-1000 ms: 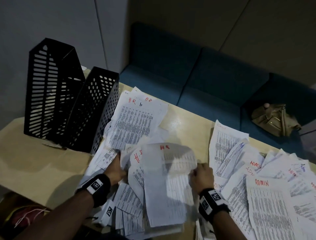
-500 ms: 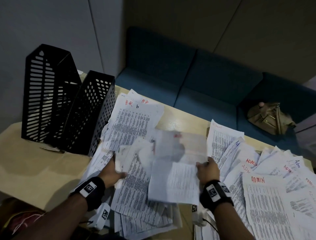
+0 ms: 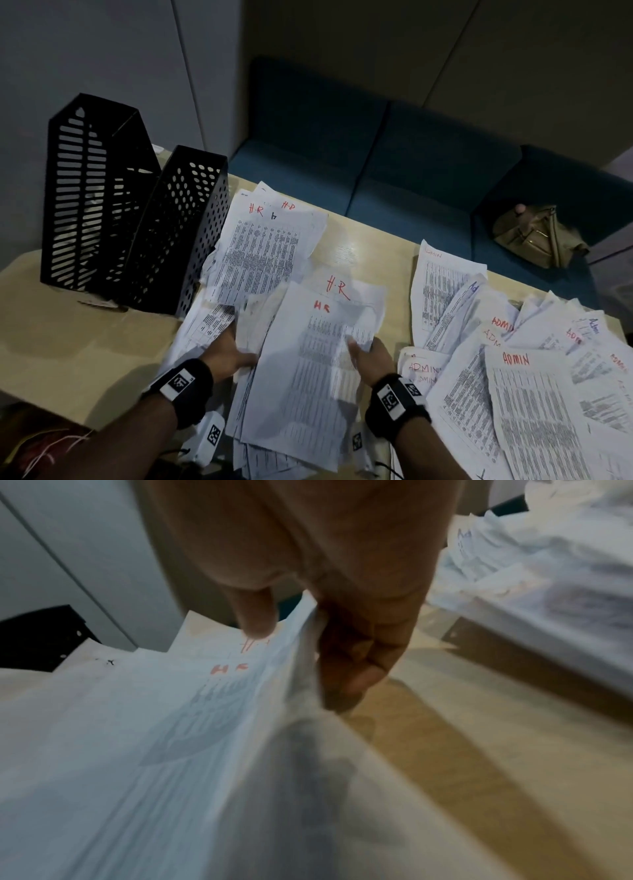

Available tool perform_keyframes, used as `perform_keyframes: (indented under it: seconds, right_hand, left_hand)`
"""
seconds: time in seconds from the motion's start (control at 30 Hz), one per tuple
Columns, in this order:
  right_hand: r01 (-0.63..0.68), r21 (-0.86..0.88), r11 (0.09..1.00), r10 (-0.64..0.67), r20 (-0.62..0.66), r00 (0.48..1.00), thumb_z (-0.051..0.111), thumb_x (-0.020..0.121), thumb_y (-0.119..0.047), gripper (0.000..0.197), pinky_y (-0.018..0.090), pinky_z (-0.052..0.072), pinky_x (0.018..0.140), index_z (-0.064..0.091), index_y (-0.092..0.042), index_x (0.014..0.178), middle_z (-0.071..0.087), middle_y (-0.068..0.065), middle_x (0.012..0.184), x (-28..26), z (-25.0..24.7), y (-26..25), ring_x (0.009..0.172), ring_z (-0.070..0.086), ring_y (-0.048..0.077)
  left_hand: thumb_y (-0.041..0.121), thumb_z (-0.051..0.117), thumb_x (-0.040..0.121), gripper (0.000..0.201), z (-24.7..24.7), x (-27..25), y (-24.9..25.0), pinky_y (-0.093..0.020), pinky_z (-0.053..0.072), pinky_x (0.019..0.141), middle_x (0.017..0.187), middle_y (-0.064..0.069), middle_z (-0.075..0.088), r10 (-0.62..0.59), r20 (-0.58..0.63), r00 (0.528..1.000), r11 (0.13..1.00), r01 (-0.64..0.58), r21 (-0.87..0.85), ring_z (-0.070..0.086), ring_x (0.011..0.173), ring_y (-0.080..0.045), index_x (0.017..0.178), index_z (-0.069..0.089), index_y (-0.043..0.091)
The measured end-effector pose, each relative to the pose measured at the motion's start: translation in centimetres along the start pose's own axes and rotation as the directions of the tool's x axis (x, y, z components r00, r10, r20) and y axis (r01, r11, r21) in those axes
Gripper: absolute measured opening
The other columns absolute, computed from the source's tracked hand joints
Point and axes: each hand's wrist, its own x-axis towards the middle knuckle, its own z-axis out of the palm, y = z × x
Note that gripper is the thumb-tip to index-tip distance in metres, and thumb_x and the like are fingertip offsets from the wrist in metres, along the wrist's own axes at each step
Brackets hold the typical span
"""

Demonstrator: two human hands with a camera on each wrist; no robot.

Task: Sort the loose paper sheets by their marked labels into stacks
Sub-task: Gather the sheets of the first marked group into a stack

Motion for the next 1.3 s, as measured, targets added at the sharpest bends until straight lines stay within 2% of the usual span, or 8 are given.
perform_keyframes:
  seconds: [0.1, 0.2, 0.3, 0.57, 0.73, 0.9, 1.1, 1.3]
  right_hand:
    - [-0.048, -0.024, 0.999, 0.043, -0.172, 0.984, 0.055, 0.090, -0.041, 0.051, 0.032, 0.045, 0.088, 0.053, -0.002, 0.124, 0.063, 0.014, 0.119, 0.2, 0.6, -1.4, 0.110, 0.058, 0.031]
    - [-0.009, -0.088, 0.996, -0.001, -0.110, 0.994, 0.057, 0.091, -0.034, 0.035, 0.025, 0.041, 0.074, 0.059, -0.004, 0.110, 0.067, 0.011, 0.101, -0.1, 0.7, -2.0, 0.095, 0.061, 0.029]
    - [0.003, -0.071, 0.997, -0.007, -0.063, 0.998, 0.059, 0.091, -0.032, 0.027, 0.027, 0.046, 0.075, 0.061, -0.006, 0.099, 0.066, 0.008, 0.090, -0.1, -0.1, -0.9, 0.088, 0.062, 0.025]
    - [0.118, -0.047, 0.992, -0.122, -0.071, 0.990, 0.058, 0.093, -0.025, 0.025, 0.024, 0.043, 0.067, 0.061, -0.006, 0.107, 0.066, 0.005, 0.089, 0.0, -3.0, -2.1, 0.086, 0.062, 0.023]
    - [0.251, 0.001, 0.968, -0.251, -0.046, 0.967, 0.063, 0.088, -0.017, 0.033, 0.023, 0.043, 0.073, 0.055, -0.012, 0.119, 0.066, 0.002, 0.101, 0.1, -0.3, -4.3, 0.089, 0.063, 0.020]
    - [0.264, 0.005, 0.964, -0.264, 0.006, 0.964, 0.061, 0.088, -0.013, 0.048, 0.026, 0.048, 0.073, 0.039, -0.016, 0.131, 0.064, 0.006, 0.113, 0.2, 0.4, -5.2, 0.089, 0.063, 0.022]
    - [0.252, -0.209, 0.945, -0.253, 0.025, 0.967, 0.058, 0.081, 0.000, 0.041, 0.023, 0.046, 0.070, 0.044, -0.005, 0.119, 0.055, 0.005, 0.093, 2.2, -0.7, -5.1, 0.086, 0.054, 0.024]
    - [0.207, -0.053, 0.977, -0.212, -0.107, 0.971, 0.046, 0.087, 0.004, 0.074, 0.027, 0.038, 0.054, 0.005, -0.012, 0.147, 0.051, 0.001, 0.071, 1.8, 1.3, -4.7, 0.058, 0.052, 0.018]
  left_hand:
    - [0.003, 0.082, 0.069, 0.051, 0.2, -0.2, 0.1, -0.039, 0.054, 0.090, 0.103, -0.003, 0.070, -0.006, 0.018, 1.000, 0.998, 0.007, -0.055, 0.066, 0.098, -0.023, 0.112, 0.056, 0.011]
    - [0.030, 0.063, 0.090, 0.020, 0.6, -0.7, 0.6, -0.036, 0.048, 0.093, 0.103, 0.005, 0.068, -0.040, -0.011, 0.999, 0.980, 0.037, -0.197, 0.063, 0.104, -0.022, 0.107, 0.061, 0.021]
    - [0.057, 0.047, 0.088, 0.053, 0.5, -0.7, 0.8, -0.044, 0.039, 0.106, 0.118, -0.006, 0.067, -0.071, -0.122, 0.990, 0.975, 0.043, -0.220, 0.057, 0.117, -0.028, 0.116, 0.063, 0.016]
    - [0.053, 0.045, 0.092, 0.057, 1.4, -0.6, 2.0, -0.041, 0.034, 0.107, 0.135, -0.005, 0.053, -0.050, -0.201, 0.978, 0.976, 0.006, -0.216, 0.048, 0.127, -0.024, 0.136, 0.048, 0.017]
    - [0.089, 0.063, 0.043, 0.092, 1.7, -0.2, 1.2, -0.039, 0.054, 0.088, 0.101, 0.004, 0.074, 0.038, -0.131, 0.991, 0.959, -0.073, -0.274, 0.069, 0.099, -0.020, 0.108, 0.066, 0.024]
    - [0.037, 0.055, 0.092, 0.035, 1.8, -0.4, 2.3, -0.012, 0.050, 0.072, 0.103, 0.015, 0.068, 0.017, -0.105, 0.994, 0.941, -0.051, -0.336, 0.067, 0.091, 0.001, 0.123, 0.057, 0.021]
    - [0.018, 0.065, 0.089, 0.043, 1.4, 0.3, 1.3, -0.029, 0.055, 0.087, 0.116, 0.002, 0.069, 0.014, -0.101, 0.995, 0.978, -0.035, -0.205, 0.066, 0.105, -0.016, 0.130, 0.053, 0.015]
    - [0.021, 0.076, 0.080, 0.059, 1.6, 0.9, 1.2, -0.034, 0.054, 0.089, 0.120, 0.005, 0.067, 0.013, -0.102, 0.995, 0.942, -0.047, -0.331, 0.064, 0.110, -0.016, 0.132, 0.046, 0.025]
